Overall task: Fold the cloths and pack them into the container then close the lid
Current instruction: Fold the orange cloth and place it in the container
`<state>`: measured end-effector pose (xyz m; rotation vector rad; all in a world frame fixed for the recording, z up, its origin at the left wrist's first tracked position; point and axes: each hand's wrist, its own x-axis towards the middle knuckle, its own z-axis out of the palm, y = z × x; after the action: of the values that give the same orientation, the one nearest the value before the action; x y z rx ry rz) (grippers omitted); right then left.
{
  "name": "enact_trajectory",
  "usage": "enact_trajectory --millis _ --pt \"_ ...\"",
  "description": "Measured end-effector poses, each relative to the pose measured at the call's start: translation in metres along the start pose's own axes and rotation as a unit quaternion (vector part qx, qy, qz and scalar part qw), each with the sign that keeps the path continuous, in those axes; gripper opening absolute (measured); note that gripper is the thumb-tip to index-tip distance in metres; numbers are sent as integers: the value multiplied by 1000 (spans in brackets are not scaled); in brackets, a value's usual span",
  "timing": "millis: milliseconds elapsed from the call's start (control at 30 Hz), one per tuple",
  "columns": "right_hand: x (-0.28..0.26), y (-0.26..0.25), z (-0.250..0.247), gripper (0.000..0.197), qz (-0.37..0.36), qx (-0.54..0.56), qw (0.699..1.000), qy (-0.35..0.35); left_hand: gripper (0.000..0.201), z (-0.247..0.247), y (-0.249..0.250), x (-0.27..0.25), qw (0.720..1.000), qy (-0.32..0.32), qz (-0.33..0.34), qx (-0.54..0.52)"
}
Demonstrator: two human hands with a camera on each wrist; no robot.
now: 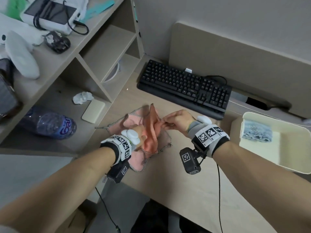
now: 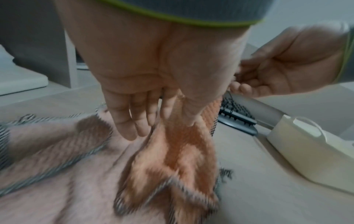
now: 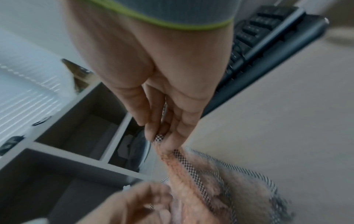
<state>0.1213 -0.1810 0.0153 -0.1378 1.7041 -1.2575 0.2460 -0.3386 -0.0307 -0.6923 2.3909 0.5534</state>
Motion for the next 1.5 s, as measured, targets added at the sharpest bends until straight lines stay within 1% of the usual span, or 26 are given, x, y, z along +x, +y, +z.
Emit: enact_trajectory --millis 33,100,133,200,267,300,333,367,400,433,467,500,533,600,667,733,767,800,867,933,1033,1167,1267,1333,1400,1500 --pt "-2 -3 -2 19 -11 -19 1000 -4 30 -5 0 4 999 32 5 -26" --pt "-11 -8 -10 22 -16 -67 998 -5 71 -26 11 2 995 61 27 -68" --pt "-22 -13 -18 22 -16 -85 996 -3 82 -36 23 -1 993 73 45 -81" --pt "-33 -19 -27 22 -16 -111 994 -9 88 -51 39 -7 992 68 75 -77" --pt "-46 -26 -36 15 -20 -145 989 -3 82 -54 53 -8 991 62 119 -5" --pt "-50 -29 -38 10 -26 -157 987 1 69 -52 58 -11 989 54 130 40" --pt "-59 -33 -42 7 -32 -168 985 10 46 -48 67 -14 987 54 144 56" --pt "-64 -34 -46 9 -41 -171 984 17 20 -42 80 -18 979 70 183 64" --pt "-72 -36 -51 9 -47 -174 983 21 26 -33 91 -19 975 81 204 31" --pt "-79 -37 -57 7 -55 -179 982 25 34 -25 103 -18 971 85 215 52" --pt "-85 -37 -63 9 -58 -197 978 30 34 -21 114 -19 969 95 219 69" --pt "-89 -37 -71 11 -66 -219 973 37 28 -18 122 -23 977 79 193 48" --pt "-93 -36 -78 11 -72 -255 963 47 19 -18 127 -25 983 74 165 43" --pt "-99 -29 -91 8 -89 -332 937 64 17 -21 132 -31 987 53 139 54" --pt "-99 -17 -99 12 -79 -389 916 58 16 -24 129 -31 986 80 142 22" --pt "-97 -6 -100 23 -52 -452 889 53 6 -31 127 -35 984 87 150 29" --pt "-96 -2 -101 26 -51 -479 875 56 7 -33 128 -35 984 89 152 35" --pt "-95 1 -102 28 -56 -492 867 60 13 -35 128 -38 984 85 151 40" --pt "-94 0 -107 29 -59 -475 875 81 16 -40 126 -40 985 80 142 55" --pt "-94 -4 -115 27 -61 -438 889 119 13 -48 126 -44 987 92 119 60" --pt "-94 -12 -129 23 -81 -401 899 155 8 -58 127 -48 988 119 100 8" --pt "-100 -28 -140 17 -105 -369 904 187 18 -68 133 -53 975 190 103 -52" --pt "-106 -38 -143 14 -130 -363 892 234 18 -80 141 -62 966 223 118 -61" --pt "-108 -41 -144 11 -129 -370 889 237 18 -87 144 -66 961 236 121 -77" --pt "-111 -39 -145 9 -114 -382 890 220 17 -87 145 -70 959 240 123 -87" --pt "-114 -27 -143 6 -95 -400 892 188 10 -74 141 -71 968 207 121 -69"
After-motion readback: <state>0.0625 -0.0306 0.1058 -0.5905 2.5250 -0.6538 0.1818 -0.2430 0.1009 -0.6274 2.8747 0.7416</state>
